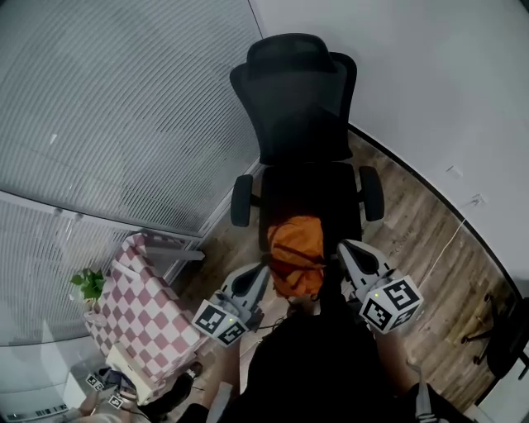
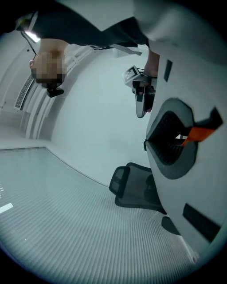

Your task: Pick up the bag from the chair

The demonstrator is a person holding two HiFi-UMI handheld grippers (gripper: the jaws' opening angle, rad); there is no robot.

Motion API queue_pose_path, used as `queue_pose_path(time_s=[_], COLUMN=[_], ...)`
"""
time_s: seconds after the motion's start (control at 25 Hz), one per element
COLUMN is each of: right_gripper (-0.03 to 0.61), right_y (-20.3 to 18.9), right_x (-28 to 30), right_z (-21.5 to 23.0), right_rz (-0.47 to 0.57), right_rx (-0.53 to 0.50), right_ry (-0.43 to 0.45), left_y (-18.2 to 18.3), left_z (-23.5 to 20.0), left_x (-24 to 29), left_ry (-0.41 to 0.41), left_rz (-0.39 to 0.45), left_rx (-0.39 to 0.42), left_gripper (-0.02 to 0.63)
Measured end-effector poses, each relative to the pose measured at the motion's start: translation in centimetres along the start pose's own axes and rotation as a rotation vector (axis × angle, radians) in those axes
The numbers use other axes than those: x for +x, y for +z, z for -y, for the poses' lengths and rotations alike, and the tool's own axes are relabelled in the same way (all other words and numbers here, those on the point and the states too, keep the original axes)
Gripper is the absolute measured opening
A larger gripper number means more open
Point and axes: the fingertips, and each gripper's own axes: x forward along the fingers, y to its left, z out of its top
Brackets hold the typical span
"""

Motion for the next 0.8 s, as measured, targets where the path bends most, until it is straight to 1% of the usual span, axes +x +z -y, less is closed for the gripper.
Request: queue_pose_path(time_s=[0.28, 0.44, 0.64, 0.8], right_gripper=[0.018, 0.018, 0.018, 0.018], right_y=[-5.1, -7.8, -11.0, -12.4], right_x=[-2.7, -6.0, -9.6, -11.9], right_z=[-9.1, -12.9, -16.8, -18.1], right_rz=[-0.041, -0.038, -0.036, -0.028], right_rx=[-0.069, -0.085, -0.087, -0.088], right_ry=[0.021, -0.005, -0.027, -0.056], left_y=[-1.5, -3.1, -3.9, -4.2], left_z=[2.6, 4.2, 5.9, 7.5], left_x=[-7.7, -11.3, -14.8, -16.8], left_ry=[-0.024, -0.062, -0.103, -0.133], left_rz=[0.031, 0.036, 0.056, 0.076], left_rx=[-0.009, -0.043, -0.078, -0.098], left_gripper=[0.034, 0.034, 0.034, 0.034])
